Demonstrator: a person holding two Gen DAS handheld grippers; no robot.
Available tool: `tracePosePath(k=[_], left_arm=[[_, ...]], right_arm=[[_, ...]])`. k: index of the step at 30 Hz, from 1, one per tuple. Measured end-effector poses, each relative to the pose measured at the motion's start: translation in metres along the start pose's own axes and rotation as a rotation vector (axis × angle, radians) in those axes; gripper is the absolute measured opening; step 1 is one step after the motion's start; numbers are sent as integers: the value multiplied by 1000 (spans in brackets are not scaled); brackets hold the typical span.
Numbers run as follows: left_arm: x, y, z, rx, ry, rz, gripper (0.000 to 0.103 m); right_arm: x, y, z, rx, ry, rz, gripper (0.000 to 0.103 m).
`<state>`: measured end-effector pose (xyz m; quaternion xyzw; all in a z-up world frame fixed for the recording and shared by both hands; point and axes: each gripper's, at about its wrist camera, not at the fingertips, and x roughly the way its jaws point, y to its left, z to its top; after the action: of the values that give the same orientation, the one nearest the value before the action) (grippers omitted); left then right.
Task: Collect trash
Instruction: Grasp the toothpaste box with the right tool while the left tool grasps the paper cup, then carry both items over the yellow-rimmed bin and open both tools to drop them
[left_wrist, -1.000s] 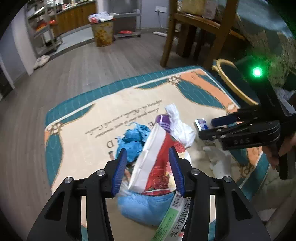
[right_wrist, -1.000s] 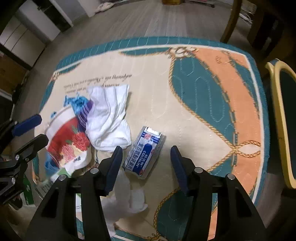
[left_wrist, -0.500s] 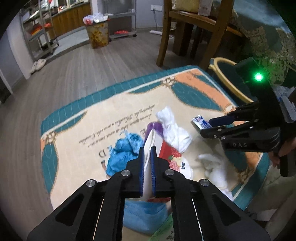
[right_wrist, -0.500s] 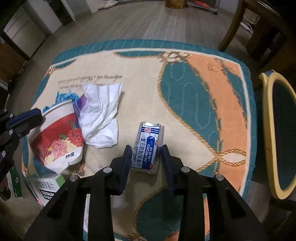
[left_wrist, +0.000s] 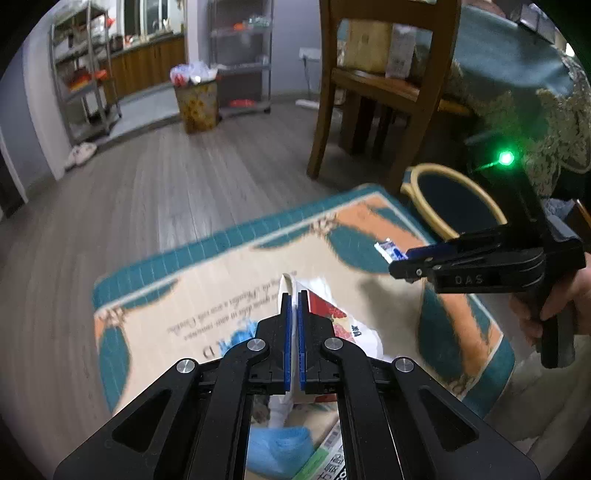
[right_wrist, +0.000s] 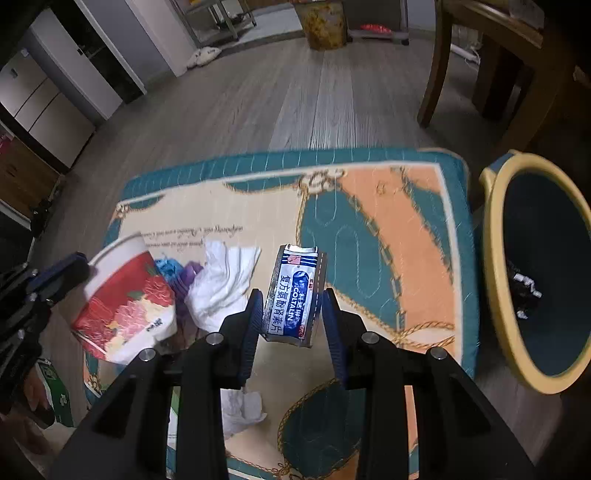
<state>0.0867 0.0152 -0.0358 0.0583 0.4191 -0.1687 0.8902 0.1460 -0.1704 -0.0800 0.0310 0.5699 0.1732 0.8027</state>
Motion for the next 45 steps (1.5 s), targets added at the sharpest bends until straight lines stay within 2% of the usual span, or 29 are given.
tracePosePath(k=[7, 17, 30, 36, 45], left_arm=[[-17, -5, 26, -4, -79, -1, 4], [-5, -37, 57, 28, -105, -18, 4], [32, -121, 99, 120, -116, -90, 4], [56, -156, 113, 131, -112, -129, 4], [91, -209, 126, 168, -102, -183, 4]], right_arm=[[-29, -12, 14, 29, -80, 21, 33], [-75, -59, 20, 77, -184, 8, 33], [-116, -151, 7, 197, -253, -46, 33], [-134, -194, -1, 254, -290, -84, 33], [-135, -244, -13, 300, -280, -180, 33]])
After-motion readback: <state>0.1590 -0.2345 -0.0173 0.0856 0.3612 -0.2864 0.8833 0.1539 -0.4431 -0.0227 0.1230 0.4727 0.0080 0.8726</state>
